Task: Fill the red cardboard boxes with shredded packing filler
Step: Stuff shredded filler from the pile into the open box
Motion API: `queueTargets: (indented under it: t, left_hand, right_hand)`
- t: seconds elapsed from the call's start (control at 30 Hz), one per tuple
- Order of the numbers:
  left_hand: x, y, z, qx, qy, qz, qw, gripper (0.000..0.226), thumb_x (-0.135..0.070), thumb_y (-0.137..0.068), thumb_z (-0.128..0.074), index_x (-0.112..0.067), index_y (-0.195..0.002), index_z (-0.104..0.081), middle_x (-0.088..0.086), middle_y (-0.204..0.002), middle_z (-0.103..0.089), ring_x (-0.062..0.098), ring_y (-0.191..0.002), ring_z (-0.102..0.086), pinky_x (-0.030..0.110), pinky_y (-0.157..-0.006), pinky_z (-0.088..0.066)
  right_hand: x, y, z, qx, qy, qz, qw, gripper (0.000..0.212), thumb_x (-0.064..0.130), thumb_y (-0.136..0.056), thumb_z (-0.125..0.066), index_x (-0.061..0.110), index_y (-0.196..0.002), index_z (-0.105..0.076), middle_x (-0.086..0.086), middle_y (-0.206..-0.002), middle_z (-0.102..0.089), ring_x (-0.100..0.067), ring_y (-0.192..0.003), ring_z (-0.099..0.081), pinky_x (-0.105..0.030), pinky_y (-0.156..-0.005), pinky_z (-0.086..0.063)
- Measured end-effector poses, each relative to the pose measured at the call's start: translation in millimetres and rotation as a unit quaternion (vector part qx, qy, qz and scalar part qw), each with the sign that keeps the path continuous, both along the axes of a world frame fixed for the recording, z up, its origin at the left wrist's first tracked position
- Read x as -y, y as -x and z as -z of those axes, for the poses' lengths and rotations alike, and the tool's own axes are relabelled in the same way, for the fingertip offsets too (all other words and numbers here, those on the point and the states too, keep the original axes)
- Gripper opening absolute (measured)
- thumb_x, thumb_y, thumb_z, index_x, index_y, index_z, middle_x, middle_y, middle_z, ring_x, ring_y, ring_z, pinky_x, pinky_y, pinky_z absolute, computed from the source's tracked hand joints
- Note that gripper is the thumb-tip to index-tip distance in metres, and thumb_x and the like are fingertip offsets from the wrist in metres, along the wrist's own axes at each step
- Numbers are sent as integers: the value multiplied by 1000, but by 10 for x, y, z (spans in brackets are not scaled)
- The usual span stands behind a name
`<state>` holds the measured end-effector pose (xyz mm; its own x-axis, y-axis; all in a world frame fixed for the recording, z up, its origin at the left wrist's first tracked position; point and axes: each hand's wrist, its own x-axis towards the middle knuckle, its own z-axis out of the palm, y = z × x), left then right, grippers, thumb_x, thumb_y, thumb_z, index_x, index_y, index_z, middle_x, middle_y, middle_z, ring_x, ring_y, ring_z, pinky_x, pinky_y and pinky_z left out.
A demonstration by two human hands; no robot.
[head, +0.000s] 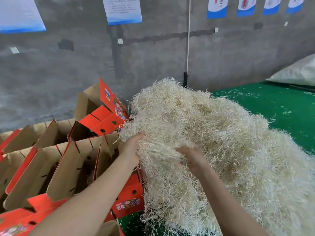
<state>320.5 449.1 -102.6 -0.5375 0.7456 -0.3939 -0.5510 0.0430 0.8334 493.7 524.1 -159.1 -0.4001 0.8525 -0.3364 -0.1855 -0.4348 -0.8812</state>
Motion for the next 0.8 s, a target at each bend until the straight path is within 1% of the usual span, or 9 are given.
queueTargets:
  t: [0.1, 0.2, 0.3, 0.4, 0.47, 0.53, 0.63, 0.73, 0.8]
  left_hand:
    - [-2, -130, 9, -16, -21, -32, 999, 61, -19, -62, -84, -12, -118, -62, 4, -132, -55, 25, -122, -50, 41, -99, -40]
    - [6, -304, 19, -17, -6, 17, 1000, 62, -25, -57, -84, -14, -114, -63, 8, -123, -61, 26, -111, -59, 41, -92, -47]
    - [80, -354, 32, 53, -62, 123, 989, 52, -40, -60, -77, -14, -104, -66, 14, -112, -67, 31, -94, -67, 45, -84, -49]
    - [111, -155, 182, 117, -110, 148, 976, 80, -73, -50, -64, -15, -105, -69, 13, -109, -67, 32, -102, -62, 46, -98, -38]
    - [96, -17, 287, 126, -100, 153, 975, 81, -82, -49, -57, -17, -96, -69, 10, -88, -68, 29, -83, -62, 43, -87, -43]
    - [114, -17, 344, 85, -65, 190, 976, 70, -72, -62, -58, -18, -105, -64, 9, -82, -70, 26, -73, -65, 43, -75, -52]
    - [93, -224, 308, 0, 14, 247, 969, 66, -42, -49, -82, -9, -105, -67, 13, -99, -67, 26, -89, -65, 44, -90, -51]
    - [81, -373, 238, -45, 93, 216, 971, 54, -25, -54, -81, -11, -104, -68, 18, -124, -57, 34, -113, -55, 48, -98, -43]
    - [69, -290, 208, 0, 51, 145, 988, 28, -21, -68, -71, -12, -94, -69, 16, -109, -62, 32, -94, -64, 43, -77, -53]
  right_hand:
    - [8, -52, -30, -41, -37, 28, 998, 51, 16, -75, -69, -2, -119, -49, -10, -109, -58, -16, -83, -57, -27, -63, -45]
    - [140, 6, -97, -9, -142, -102, 985, 59, 29, -69, -74, 10, -119, -47, -5, -112, -60, -10, -91, -61, -24, -75, -52]
    - [158, 26, -131, 67, -239, -93, 964, 41, -4, -75, -60, 11, -112, -49, -7, -106, -63, -15, -90, -66, -14, -59, -52]
    - [48, -158, -197, -9, -160, -38, 986, 26, -7, -89, -40, 14, -101, -46, -6, -91, -61, -5, -55, -64, -11, -44, -44]
    - [19, -295, -237, -15, -141, -53, 989, 23, -2, -92, -44, 7, -113, -42, -7, -85, -55, -4, -48, -55, -10, -40, -41]
    - [52, -344, -293, 45, -209, -146, 966, 21, -1, -87, -52, 6, -107, -49, -3, -86, -59, -2, -52, -60, -10, -48, -46]
    - [169, -247, -339, 210, -292, -244, 901, 35, 1, -85, -56, 17, -114, -46, -2, -110, -57, -4, -79, -61, -21, -82, -49]
    - [96, -165, -256, 258, -325, -115, 902, 41, 1, -88, -52, 8, -128, -42, -10, -120, -56, -22, -101, -59, -35, -94, -45]
    - [-13, -207, -144, 192, -264, -35, 945, 49, 5, -81, -65, 8, -126, -45, -6, -110, -61, -20, -91, -65, -39, -82, -55]
